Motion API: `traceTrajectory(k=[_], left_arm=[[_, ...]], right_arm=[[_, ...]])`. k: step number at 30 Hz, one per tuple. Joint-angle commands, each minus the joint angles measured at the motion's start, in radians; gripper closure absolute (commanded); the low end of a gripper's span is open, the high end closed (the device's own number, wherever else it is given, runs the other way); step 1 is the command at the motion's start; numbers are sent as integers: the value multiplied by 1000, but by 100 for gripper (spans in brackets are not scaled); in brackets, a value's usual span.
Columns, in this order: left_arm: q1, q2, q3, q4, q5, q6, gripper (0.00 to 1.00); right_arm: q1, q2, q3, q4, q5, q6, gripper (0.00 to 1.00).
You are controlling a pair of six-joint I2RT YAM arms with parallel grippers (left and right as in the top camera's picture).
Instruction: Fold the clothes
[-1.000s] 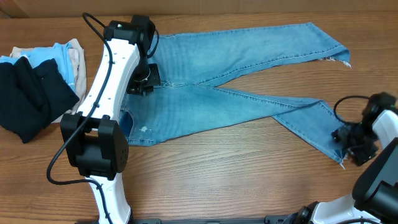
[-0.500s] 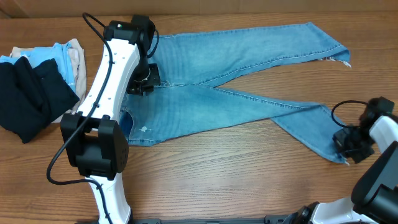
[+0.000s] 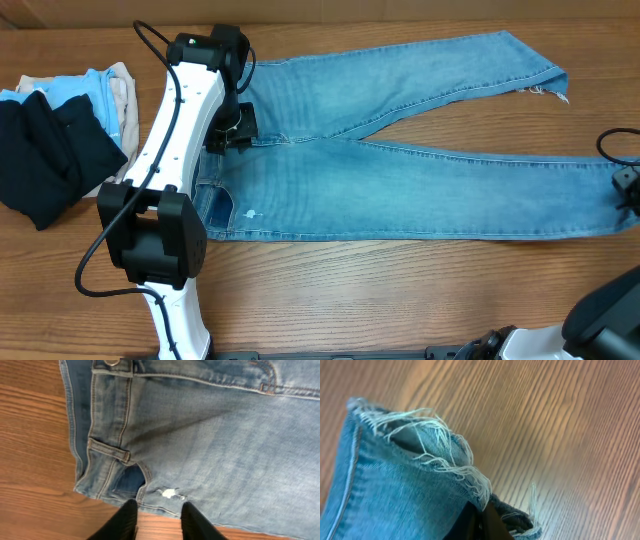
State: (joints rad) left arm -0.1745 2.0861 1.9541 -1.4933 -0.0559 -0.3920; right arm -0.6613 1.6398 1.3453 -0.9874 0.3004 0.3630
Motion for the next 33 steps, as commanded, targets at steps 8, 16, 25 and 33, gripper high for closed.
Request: traceTrajectory(k=[8,16,25,33], left_arm=[[4,-5,-134,35,25,-4,68],[4,-5,-377,216,179,79,71],[27,-5,-649,372,143,63,75],[174,-5,-774,311,21,-7,80]], right_arm=[[-8,3,0,5,39,-11,96],[-8,3,0,9,39,-11,96],[-8,3,0,-5,13,-12,96],[-8,3,0,-85,72,27,96]])
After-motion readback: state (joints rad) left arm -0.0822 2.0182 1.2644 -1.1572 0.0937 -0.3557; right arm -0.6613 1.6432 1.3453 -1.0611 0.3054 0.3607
